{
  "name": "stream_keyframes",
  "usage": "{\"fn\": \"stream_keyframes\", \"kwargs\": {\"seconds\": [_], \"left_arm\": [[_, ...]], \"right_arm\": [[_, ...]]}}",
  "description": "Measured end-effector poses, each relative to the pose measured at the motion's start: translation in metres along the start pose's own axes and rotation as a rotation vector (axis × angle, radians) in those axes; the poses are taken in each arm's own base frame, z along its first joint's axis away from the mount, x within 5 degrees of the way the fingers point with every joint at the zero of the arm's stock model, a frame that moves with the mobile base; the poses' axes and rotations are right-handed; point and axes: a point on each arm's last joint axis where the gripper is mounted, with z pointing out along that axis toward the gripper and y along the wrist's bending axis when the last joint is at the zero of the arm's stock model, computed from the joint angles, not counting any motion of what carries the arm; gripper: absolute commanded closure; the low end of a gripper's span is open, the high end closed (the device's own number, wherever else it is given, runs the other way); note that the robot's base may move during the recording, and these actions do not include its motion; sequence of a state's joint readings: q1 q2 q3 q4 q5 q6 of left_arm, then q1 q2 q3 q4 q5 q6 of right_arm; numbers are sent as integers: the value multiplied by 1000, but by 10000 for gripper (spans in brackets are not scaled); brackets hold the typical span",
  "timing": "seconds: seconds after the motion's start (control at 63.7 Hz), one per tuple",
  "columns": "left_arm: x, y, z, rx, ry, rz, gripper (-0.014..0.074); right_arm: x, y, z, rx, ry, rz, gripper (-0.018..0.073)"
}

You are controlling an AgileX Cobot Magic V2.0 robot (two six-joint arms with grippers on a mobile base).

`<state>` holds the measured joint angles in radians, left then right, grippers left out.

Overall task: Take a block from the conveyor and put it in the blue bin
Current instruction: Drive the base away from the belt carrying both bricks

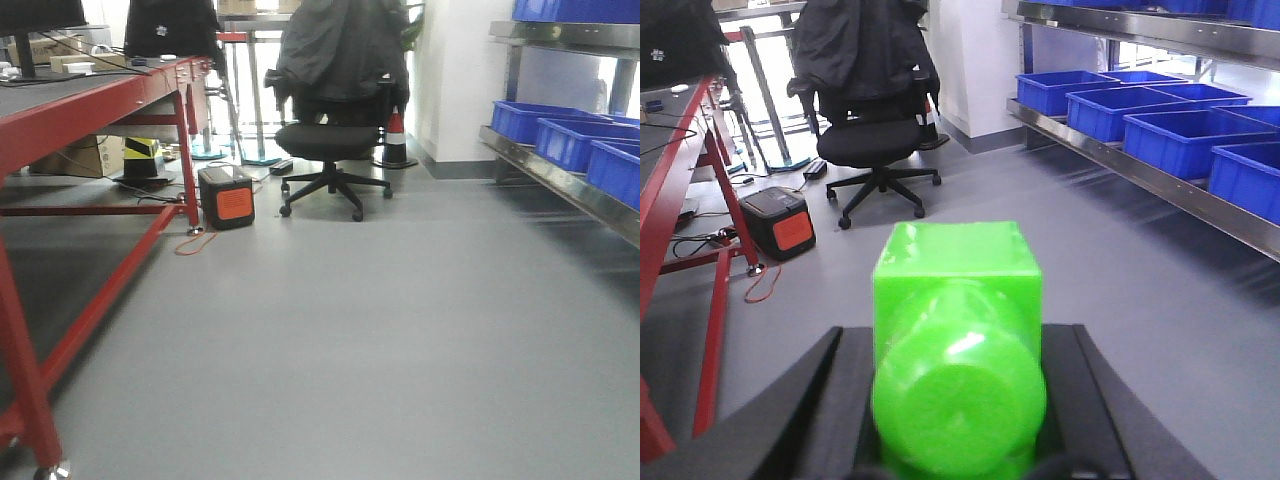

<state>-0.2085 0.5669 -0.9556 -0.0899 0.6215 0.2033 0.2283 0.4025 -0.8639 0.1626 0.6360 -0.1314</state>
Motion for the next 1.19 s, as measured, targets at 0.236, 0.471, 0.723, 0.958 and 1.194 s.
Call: {"fn": "stream_keyframes", "kwargs": {"seconds": [0.236,0.471,0.723,0.958,1.194], "left_arm": [[0,0,0,0,0,0,707],[0,0,0,0,0,0,707],[0,0,0,0,0,-2,707],[0,0,0,0,0,-2,707],[0,0,0,0,0,-2,707]], "right_arm": [[0,0,0,0,0,0,721],[0,0,0,0,0,0,721],[0,0,0,0,0,0,721],[0,0,0,0,0,0,721],[0,0,0,0,0,0,721]]}}
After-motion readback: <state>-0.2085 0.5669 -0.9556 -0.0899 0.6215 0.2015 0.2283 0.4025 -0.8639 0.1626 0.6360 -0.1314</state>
